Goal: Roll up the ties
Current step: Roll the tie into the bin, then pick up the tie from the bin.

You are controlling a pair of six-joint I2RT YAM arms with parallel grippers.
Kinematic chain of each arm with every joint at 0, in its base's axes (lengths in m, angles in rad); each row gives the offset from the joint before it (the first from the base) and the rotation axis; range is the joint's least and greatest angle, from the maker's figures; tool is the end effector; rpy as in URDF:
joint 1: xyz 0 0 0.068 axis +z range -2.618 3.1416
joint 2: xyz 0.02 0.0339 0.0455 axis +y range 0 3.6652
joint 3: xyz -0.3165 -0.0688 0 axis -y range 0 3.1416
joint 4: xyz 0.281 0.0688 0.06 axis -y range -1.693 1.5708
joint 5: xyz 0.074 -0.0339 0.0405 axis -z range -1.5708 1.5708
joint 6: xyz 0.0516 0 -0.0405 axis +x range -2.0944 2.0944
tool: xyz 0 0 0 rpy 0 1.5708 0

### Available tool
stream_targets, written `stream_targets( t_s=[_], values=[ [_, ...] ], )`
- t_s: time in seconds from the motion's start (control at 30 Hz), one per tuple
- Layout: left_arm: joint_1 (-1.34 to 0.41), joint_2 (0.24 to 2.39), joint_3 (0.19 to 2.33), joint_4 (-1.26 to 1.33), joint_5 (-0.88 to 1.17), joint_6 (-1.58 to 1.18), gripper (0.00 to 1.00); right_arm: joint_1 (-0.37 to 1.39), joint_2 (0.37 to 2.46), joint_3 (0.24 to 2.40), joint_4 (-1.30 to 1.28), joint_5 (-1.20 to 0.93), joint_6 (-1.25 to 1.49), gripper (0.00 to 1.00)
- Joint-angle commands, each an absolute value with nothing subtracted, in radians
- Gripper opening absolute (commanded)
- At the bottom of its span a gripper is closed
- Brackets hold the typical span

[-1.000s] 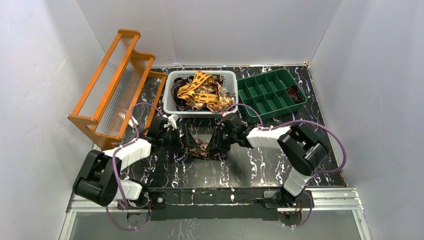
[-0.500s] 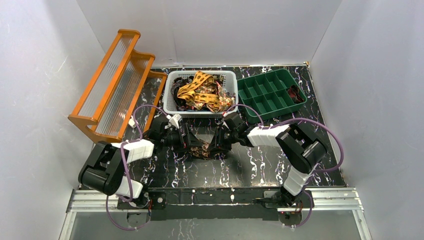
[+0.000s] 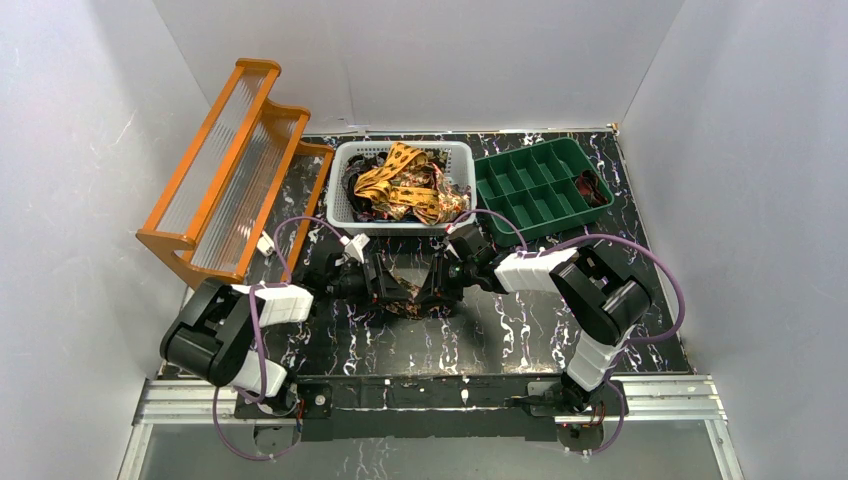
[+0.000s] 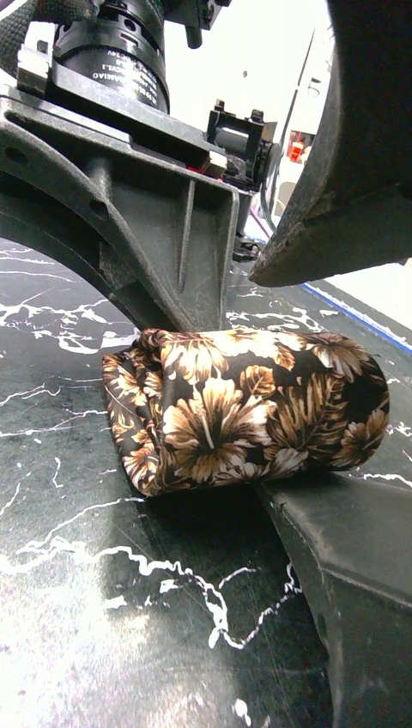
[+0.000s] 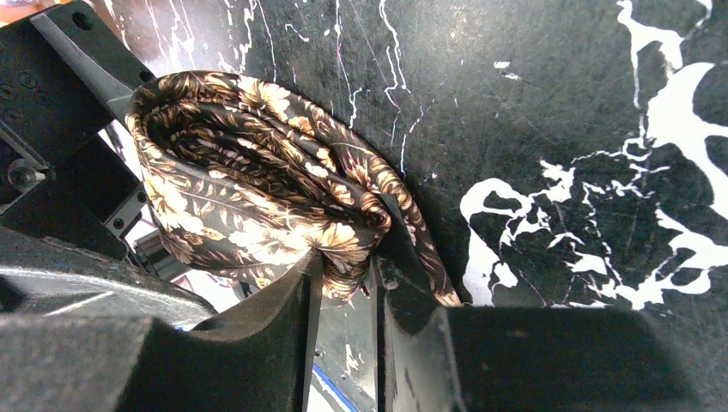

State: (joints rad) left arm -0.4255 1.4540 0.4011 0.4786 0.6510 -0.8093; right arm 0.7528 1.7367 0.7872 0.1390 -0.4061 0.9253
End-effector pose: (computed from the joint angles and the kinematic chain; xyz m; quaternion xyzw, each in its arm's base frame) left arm 0.2339 -0.1403 0.1509 -0.0087 0.8462 -0.4912 0.2066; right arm 0.2548 0.2667 0.1441 0.0038 0.9126 0.3955 0.1035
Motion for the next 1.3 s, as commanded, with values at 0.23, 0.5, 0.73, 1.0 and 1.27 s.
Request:
stream_targets(
  t_s=[0.23, 0.5, 0.73, 1.0, 1.27],
  values=[
    [-0.511, 1.499, 0.383, 0.462, 0.539, -0.845, 0.46, 0.752, 1.776, 0.745, 0.076, -0.37, 0.907, 0.33],
    [-0.512, 1.441, 0.47, 0.291, 0.492, -0.753, 0.2, 0.741, 1.666, 0.77, 0.055, -0.384, 0.857, 0.44],
    [-0.532, 1.302, 0.523, 0.105, 0.45, -0.636, 0.13, 0.725, 1.452, 0.758, 0.041, -0.306, 0.72, 0.74],
    [-0.673, 1.221, 0.676, -0.103, 0.367, -0.529, 0.09, 0.723, 1.224, 0.592, 0.304, -0.286, 0.516, 0.91],
    [-0.705, 1.188, 0.837, -0.313, 0.412, -0.413, 0.08, 0.682, 1.068, 0.577, 0.276, -0.46, 0.411, 0.99]
  ],
)
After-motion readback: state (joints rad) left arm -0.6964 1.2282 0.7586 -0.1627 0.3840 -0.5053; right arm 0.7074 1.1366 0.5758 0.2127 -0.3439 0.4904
